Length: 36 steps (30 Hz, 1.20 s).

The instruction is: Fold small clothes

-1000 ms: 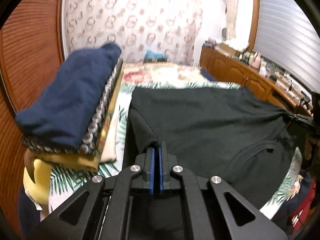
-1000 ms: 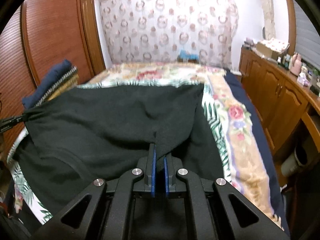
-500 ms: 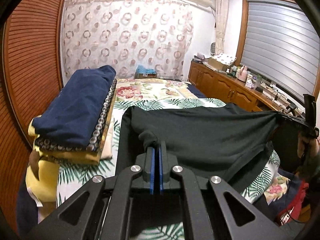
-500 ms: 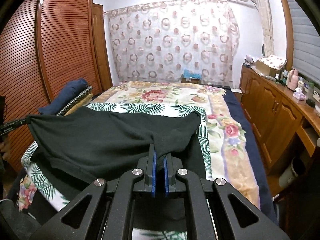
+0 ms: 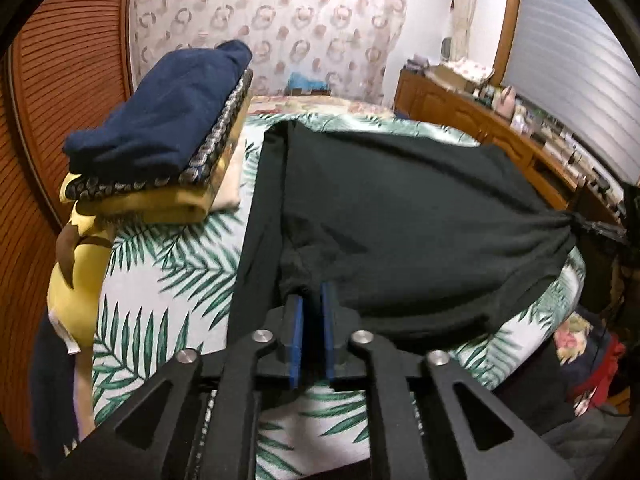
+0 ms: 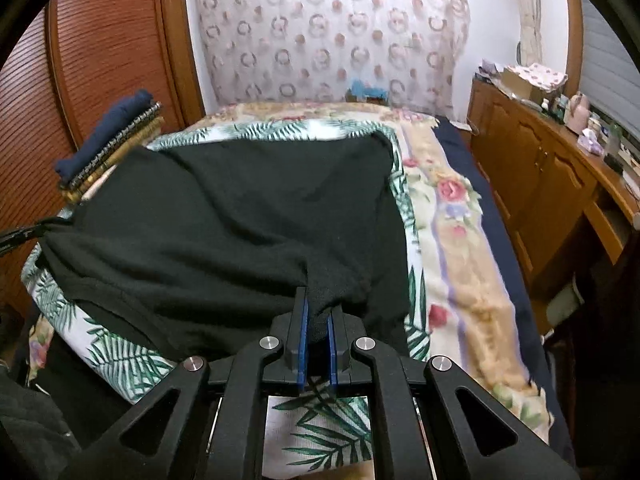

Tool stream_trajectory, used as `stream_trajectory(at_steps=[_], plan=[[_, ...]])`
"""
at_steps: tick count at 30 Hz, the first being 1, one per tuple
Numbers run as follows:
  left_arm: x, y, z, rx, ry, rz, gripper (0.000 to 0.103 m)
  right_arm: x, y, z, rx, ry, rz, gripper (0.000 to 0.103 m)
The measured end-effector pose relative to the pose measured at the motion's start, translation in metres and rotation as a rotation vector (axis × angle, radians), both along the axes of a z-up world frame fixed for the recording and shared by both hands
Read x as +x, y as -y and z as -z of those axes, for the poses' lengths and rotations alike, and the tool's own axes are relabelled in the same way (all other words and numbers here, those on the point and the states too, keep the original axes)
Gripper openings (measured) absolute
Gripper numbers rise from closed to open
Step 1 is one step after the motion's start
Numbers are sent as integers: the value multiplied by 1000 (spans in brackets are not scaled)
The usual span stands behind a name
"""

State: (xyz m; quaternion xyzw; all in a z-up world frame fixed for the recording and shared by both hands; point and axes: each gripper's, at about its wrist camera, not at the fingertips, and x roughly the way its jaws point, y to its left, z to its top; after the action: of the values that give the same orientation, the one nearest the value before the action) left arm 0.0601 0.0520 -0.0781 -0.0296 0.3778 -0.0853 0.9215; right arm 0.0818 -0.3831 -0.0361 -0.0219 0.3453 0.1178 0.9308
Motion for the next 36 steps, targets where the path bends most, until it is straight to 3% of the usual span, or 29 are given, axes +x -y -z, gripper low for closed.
stream_trajectory(at_steps=[2, 4, 6, 12, 15, 19, 21, 30, 36], plan=[[-3, -1, 1, 1, -1, 1, 23, 3, -3, 0, -8, 3, 6, 16], [-7, -4, 2, -10, -3, -2, 32, 1, -1, -4, -18, 16, 17, 34], [-11, -6, 0, -5, 11, -7, 45, -4, -5, -12, -19, 30, 24, 42], [-20, -15, -15, -17, 60, -26, 64, -17, -12, -13, -34, 62, 23, 44], [-14, -17, -13, -10, 54, -38, 67, -22, -15, -10, -22, 67, -5, 45], [1, -17, -3, 10, 17, -61, 67, -16, -28, -5, -6, 68, -39, 60], [9, -17, 3, 28, 1, -68, 67, -11, -35, -2, 16, 62, -52, 61], [33, -18, 27, -4, -100, -69, 67, 14, -71, 24, 42, 26, -122, 62], [28, -15, 29, -4, -93, -68, 67, 28, -79, 40, 12, 1, -140, 62]])
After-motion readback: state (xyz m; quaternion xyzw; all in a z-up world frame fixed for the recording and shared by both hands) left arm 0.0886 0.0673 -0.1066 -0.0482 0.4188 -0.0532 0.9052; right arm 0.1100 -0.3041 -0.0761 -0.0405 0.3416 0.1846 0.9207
